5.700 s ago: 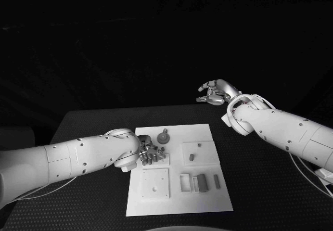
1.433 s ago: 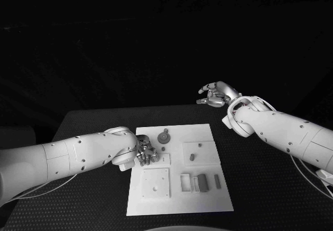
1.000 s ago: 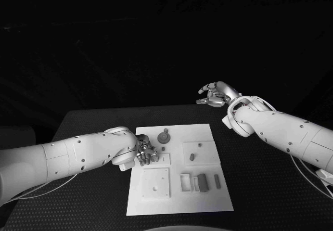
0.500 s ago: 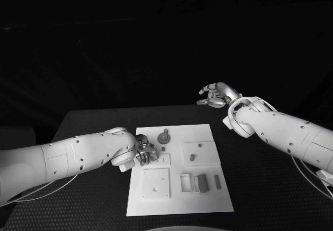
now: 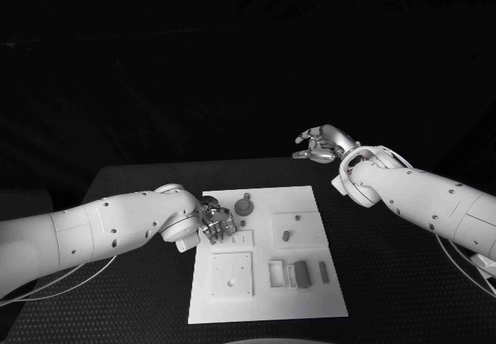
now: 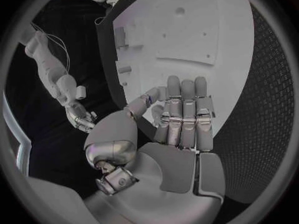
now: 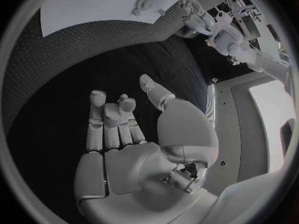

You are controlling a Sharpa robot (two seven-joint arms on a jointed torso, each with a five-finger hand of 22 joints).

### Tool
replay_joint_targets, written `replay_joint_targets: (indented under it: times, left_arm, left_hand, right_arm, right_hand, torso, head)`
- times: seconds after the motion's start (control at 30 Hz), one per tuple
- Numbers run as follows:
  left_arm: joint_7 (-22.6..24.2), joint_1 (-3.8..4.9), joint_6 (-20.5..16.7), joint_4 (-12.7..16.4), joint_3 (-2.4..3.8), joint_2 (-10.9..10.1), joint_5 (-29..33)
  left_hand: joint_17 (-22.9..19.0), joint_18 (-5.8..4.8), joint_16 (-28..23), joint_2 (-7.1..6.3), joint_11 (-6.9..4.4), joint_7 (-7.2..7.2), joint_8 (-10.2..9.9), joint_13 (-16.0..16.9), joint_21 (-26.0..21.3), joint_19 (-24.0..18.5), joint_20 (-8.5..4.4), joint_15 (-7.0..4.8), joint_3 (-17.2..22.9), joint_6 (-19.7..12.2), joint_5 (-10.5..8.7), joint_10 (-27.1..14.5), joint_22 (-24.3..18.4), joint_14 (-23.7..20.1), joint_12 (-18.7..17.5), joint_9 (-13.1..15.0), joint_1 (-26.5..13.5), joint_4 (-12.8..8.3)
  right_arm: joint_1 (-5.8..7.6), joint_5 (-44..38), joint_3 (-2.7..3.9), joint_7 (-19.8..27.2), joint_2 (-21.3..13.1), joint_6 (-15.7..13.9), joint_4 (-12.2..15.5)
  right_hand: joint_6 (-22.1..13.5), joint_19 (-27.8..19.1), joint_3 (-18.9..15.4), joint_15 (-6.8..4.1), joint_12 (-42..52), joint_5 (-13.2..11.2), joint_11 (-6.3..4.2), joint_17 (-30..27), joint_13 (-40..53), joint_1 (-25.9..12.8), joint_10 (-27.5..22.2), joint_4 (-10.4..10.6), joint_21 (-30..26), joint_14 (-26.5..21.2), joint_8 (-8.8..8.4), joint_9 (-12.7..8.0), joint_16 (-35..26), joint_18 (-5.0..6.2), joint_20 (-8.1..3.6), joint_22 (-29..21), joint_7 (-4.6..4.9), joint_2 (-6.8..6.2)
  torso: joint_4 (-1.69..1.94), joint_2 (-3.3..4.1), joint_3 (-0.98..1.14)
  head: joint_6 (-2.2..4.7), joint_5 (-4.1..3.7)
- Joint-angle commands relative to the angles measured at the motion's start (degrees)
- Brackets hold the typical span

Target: Assemble the parts on the task board

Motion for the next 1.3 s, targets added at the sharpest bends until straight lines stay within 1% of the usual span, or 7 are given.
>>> replay_joint_targets:
  times: [0.03,0.33,0.6,0.7,0.93,1.1,1.3]
  left_arm:
    - [4.0,0.52,3.6,0.4,0.34,-0.6,5.5]
    - [5.5,1.09,6.5,-0.3,0.64,-1.3,8.5]
    - [-1.5,1.26,13.8,-1.0,0.63,-0.5,7.4]
    - [-3.9,1.90,16.5,-3.0,0.62,0.9,7.3]
    - [-4.5,3.68,19.5,-7.9,0.63,4.2,5.9]
    - [-5.1,4.82,24.8,-12.3,0.48,7.3,5.9]
    - [-5.0,5.57,32.1,-15.7,0.15,10.2,5.9]
  left_hand:
    - [-0.1,-0.62,0.3,0.43,-1.12,-1.10,0.6,0.1,0.1,0.1,0.21,-0.25,2.2,1.4,0.01,0.6,0.2,-0.2,0.4,0.1,0.3,2.2]
    - [-0.2,-0.64,0.4,0.46,-1.09,-1.07,0.6,0.1,0.0,0.1,0.23,-0.22,2.1,1.3,-0.03,0.5,0.3,-0.4,0.5,0.2,0.3,2.2]
    - [-0.3,-0.63,0.7,0.67,-1.11,-1.09,0.6,0.2,0.0,0.0,0.22,-0.24,2.0,1.4,0.35,0.4,0.6,-0.4,0.8,0.3,0.3,2.1]
    - [-0.3,-0.63,0.8,0.81,-1.12,-1.09,0.6,0.3,0.0,0.1,0.22,-0.25,1.9,1.3,0.68,0.4,0.7,-0.5,0.9,0.4,0.2,2.1]
    - [-0.5,-0.60,1.5,1.03,-1.20,-1.18,0.8,0.4,0.0,0.1,0.17,-0.29,1.7,1.4,1.60,0.4,1.3,-0.6,1.4,0.6,0.0,2.0]
    - [-0.7,-0.63,1.7,1.34,-1.18,-1.15,0.7,0.4,-0.1,0.0,0.20,-0.27,1.7,1.3,1.93,0.2,1.5,-0.8,1.5,0.8,-0.2,2.1]
    - [-0.8,-0.64,1.8,1.53,-1.14,-1.12,0.7,0.3,-0.1,-0.1,0.22,-0.24,1.6,1.3,2.04,0.2,1.7,-0.9,1.5,0.8,-0.3,2.1]
  right_arm:
    - [-0.14,-0.1,-0.05,1.5,-0.4,3.0,1.4]
    - [-0.49,-1.1,-0.39,2.0,-1.2,5.5,4.3]
    - [-0.50,-1.1,-0.61,1.9,-1.3,5.5,4.1]
    - [-0.50,-1.1,-0.61,2.0,-1.2,5.4,3.9]
    - [-0.49,-1.1,-0.60,2.0,-0.6,4.8,3.0]
    - [-0.48,-1.1,-0.60,2.1,-0.1,4.5,1.7]
    - [-0.38,-1.1,-0.60,2.2,0.5,4.2,0.4]
  right_hand:
    - [0.2,0.1,0.0,-0.03,0.4,0.0,1.19,-0.1,-0.1,0.0,-5.3,-0.3,-0.4,-0.6,0.15,-0.1,-0.2,0.82,-0.13,0.5,0.47,0.18]
    - [0.3,0.0,0.1,-0.04,0.5,0.0,1.17,-0.1,-0.2,0.7,-5.4,-0.5,-0.4,-0.7,0.25,-0.1,-0.2,0.82,-0.13,0.6,0.45,0.14]
    - [0.3,-0.1,0.1,-0.04,0.5,0.0,1.17,-0.1,-0.2,0.7,-5.5,-0.5,-0.5,-0.7,0.28,-0.1,-0.2,0.82,-0.12,0.6,0.44,0.15]
    - [0.3,-0.1,0.0,-0.04,0.5,0.0,1.17,-0.1,-0.2,0.8,-5.5,-0.4,-0.5,-0.7,0.29,-0.1,-0.2,0.82,-0.11,0.6,0.45,0.16]
    - [0.3,-0.1,0.0,-0.04,0.5,0.0,1.17,-0.1,-0.3,0.8,-5.5,-0.4,-0.5,-0.8,0.30,-0.1,-0.2,0.82,-0.10,0.6,0.44,0.17]
    - [0.3,-0.1,0.0,-0.04,0.5,0.0,1.17,-0.1,-0.3,0.8,-5.5,-0.4,-0.5,-0.8,0.30,-0.1,-0.2,0.82,-0.09,0.6,0.45,0.15]
    - [0.3,-0.1,0.0,-0.04,0.5,0.0,1.17,-0.1,-0.3,0.8,-5.5,-0.4,-0.5,-0.8,0.30,-0.1,-0.2,0.82,-0.08,0.6,0.45,0.09]
  torso:
    - [0.01,0.00,0.00]
    - [0.01,0.01,-0.01]
    - [0.00,-0.03,-0.02]
    - [0.01,-0.01,-0.02]
    - [-0.06,0.07,0.01]
    - [-0.11,0.08,0.02]
    - [-0.03,0.06,0.04]
  head:
    - [0.38,-0.04]
    - [0.84,-0.06]
    - [0.68,-0.05]
    - [0.58,-0.08]
    - [0.32,0.07]
    - [0.13,0.12]
    - [-0.27,0.09]
